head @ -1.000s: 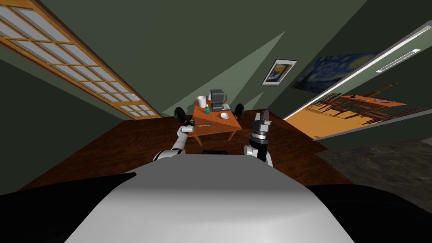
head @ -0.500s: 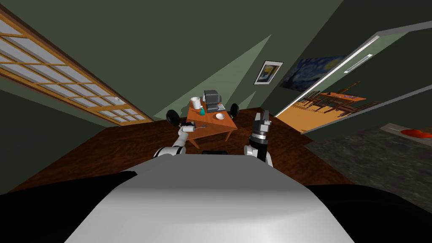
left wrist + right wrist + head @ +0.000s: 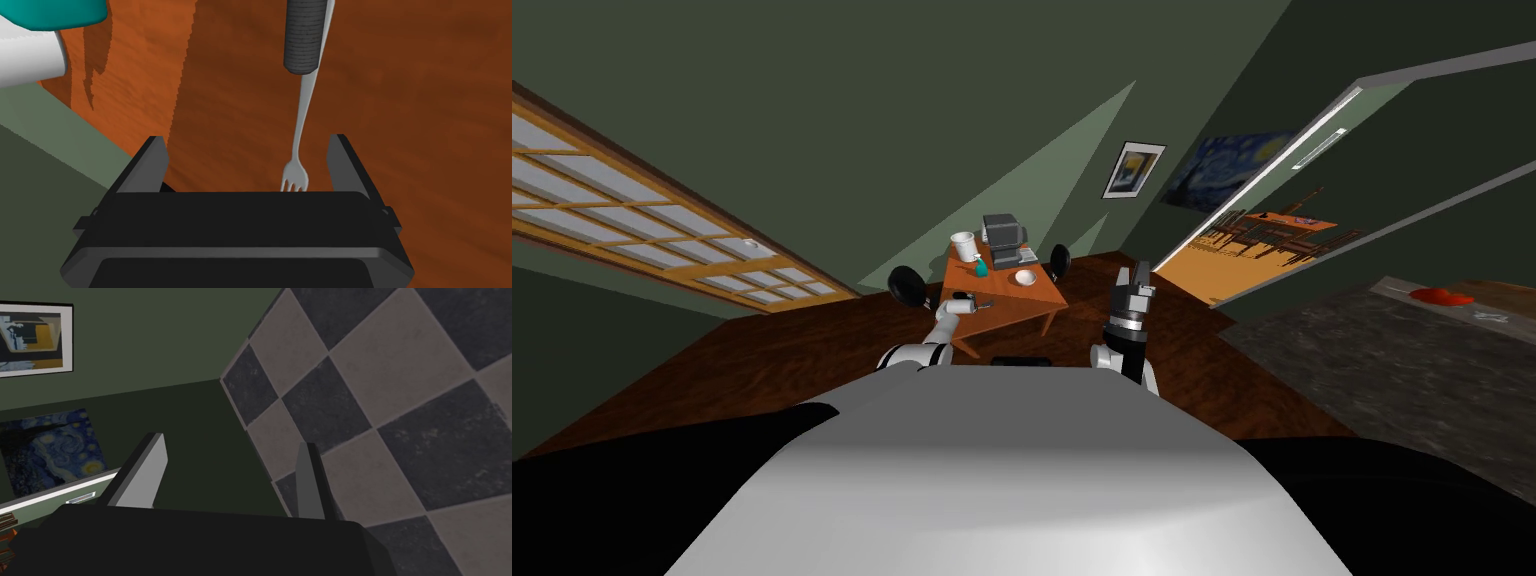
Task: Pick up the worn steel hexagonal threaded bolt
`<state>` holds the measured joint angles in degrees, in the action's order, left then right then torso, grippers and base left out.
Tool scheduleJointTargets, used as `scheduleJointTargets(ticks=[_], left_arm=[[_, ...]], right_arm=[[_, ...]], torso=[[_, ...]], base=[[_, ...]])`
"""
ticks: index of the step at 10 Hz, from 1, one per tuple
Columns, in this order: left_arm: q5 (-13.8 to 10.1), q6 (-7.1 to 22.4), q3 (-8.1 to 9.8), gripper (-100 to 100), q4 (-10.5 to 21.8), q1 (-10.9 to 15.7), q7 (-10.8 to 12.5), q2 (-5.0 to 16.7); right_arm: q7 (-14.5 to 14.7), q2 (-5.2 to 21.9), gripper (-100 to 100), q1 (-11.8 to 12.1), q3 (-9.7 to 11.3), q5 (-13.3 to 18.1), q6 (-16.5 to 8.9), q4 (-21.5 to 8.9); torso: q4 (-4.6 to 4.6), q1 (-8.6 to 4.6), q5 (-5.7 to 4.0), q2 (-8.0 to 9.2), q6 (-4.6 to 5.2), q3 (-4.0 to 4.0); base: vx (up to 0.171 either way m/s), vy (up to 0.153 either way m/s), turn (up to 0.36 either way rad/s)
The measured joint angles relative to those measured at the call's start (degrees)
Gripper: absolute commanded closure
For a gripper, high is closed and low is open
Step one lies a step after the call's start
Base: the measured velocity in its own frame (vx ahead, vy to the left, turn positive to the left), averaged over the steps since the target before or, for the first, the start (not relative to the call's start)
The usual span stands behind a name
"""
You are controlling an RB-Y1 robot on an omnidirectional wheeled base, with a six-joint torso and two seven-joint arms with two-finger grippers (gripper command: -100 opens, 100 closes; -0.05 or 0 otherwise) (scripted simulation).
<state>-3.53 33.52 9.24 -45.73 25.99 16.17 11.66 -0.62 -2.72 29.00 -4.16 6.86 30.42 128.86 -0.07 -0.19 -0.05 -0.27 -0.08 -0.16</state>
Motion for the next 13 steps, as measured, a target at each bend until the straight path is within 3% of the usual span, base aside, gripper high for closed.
scheduleJointTargets(ticks=[4,8,9,10,11,12,13], left_arm=[[-0.88,0.87,-0.17,-100,4.92,1.33,0.99,0.38],[-1.44,3.06,-0.47,-100,6.13,0.28,2.01,0.07],[-1.46,3.09,-0.47,0,6.19,0.26,2.02,0.06],[-1.46,3.08,-0.47,-100,6.18,0.27,2.02,0.06],[-2.82,2.14,0.32,-100,8.29,0.57,1.61,1.47],[-3.86,2.09,1.02,-100,6.37,-1.82,1.26,2.36],[-4.59,1.26,1.41,-100,8.26,-1.26,0.95,3.06]], right_arm=[[0.0,0.0,0,0.0,0.0,0.0,0.0,0.0],[0.0,0.0,0,0.0,0.0,0.0,0.0,0.0],[0.0,0.0,0,-0.01,0.0,0.0,0.0,0.0],[0.0,0.0,0,-0.01,0.0,0.0,0.0,0.0],[0.0,0.0,0,-0.02,0.01,0.0,0.0,0.0],[0.0,0.0,0,-0.02,0.01,0.0,0.0,0.0],[0.0,0.0,0,-0.01,0.0,0.0,0.0,0.0]], torso=[[0.01,0.02,0.01,0.04,0.02,0.03],[0.03,0.06,0.01,0.14,0.0,0.08],[0.04,0.1,0.02,0.21,-0.01,0.12],[0.06,0.12,0.02,0.27,-0.01,0.15],[0.07,0.07,0.02,0.33,0.05,0.19],[0.09,0.05,0.01,0.43,0.01,0.24],[0.1,0.08,0.01,0.42,-0.01,0.24]], base=[[0.068,-0.028,-0.112],[0.045,-0.019,-0.026],[0.0,0.0,0.0],[-0.011,-0.02,-0.332],[-0.031,-0.024,-0.389],[-0.028,-0.013,-0.121],[-0.019,-0.014,-0.149]])
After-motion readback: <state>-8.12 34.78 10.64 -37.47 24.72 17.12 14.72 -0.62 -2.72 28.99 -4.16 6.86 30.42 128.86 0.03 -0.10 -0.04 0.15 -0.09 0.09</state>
